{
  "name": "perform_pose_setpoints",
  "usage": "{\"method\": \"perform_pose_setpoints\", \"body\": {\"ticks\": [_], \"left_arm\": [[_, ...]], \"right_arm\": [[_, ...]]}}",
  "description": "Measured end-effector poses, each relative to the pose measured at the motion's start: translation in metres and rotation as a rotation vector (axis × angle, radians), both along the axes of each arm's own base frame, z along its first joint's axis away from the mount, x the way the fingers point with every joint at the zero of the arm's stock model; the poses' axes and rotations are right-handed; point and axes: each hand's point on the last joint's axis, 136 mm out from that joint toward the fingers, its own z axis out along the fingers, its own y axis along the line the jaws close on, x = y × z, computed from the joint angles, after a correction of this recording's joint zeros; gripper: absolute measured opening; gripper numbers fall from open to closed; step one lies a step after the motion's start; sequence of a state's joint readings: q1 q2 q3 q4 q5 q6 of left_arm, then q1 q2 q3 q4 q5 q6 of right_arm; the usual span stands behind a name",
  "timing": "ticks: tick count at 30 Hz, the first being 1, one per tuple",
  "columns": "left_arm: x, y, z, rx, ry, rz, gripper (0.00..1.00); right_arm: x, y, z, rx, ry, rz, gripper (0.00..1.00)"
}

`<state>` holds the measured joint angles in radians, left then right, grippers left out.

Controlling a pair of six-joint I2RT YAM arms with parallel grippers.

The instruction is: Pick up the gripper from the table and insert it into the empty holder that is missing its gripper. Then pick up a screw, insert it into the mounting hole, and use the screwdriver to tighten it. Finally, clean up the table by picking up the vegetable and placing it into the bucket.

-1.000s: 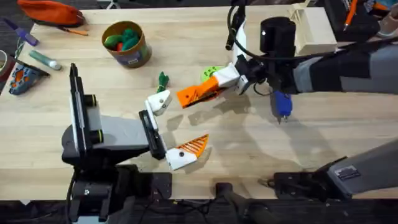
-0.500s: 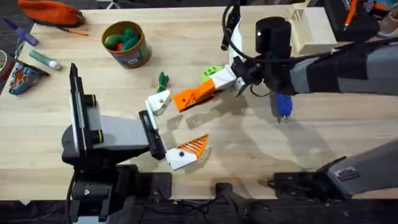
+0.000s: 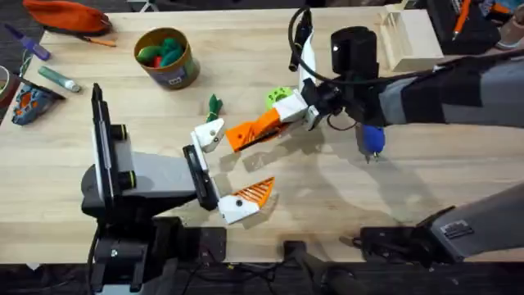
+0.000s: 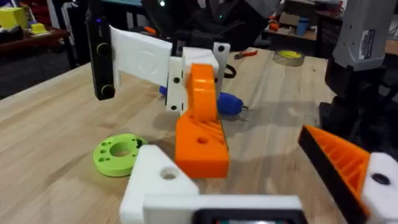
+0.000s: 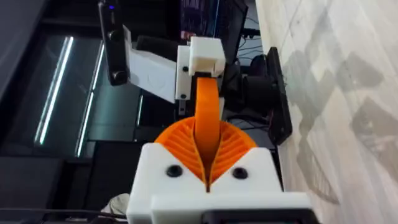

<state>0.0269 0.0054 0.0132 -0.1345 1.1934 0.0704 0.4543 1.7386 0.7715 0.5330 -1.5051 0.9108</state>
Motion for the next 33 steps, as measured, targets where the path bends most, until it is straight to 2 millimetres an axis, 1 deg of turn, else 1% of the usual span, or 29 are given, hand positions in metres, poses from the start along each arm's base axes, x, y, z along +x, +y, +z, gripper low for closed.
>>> {"method": "perform_pose_setpoints", "body": {"ticks": [8,33], "left_arm": [[0.0,0.0,0.0,0.0,0.0,0.0,0.985],[0.0,0.0,0.0,0.0,0.0,0.0,0.985]], "right_arm": [[-0.0046,0.0032,0.0027,0.016,-0.024,0.022,0.009],[-0.001,0.0048,0.0012,0.005,-0.028,0.001,0.009]]}}
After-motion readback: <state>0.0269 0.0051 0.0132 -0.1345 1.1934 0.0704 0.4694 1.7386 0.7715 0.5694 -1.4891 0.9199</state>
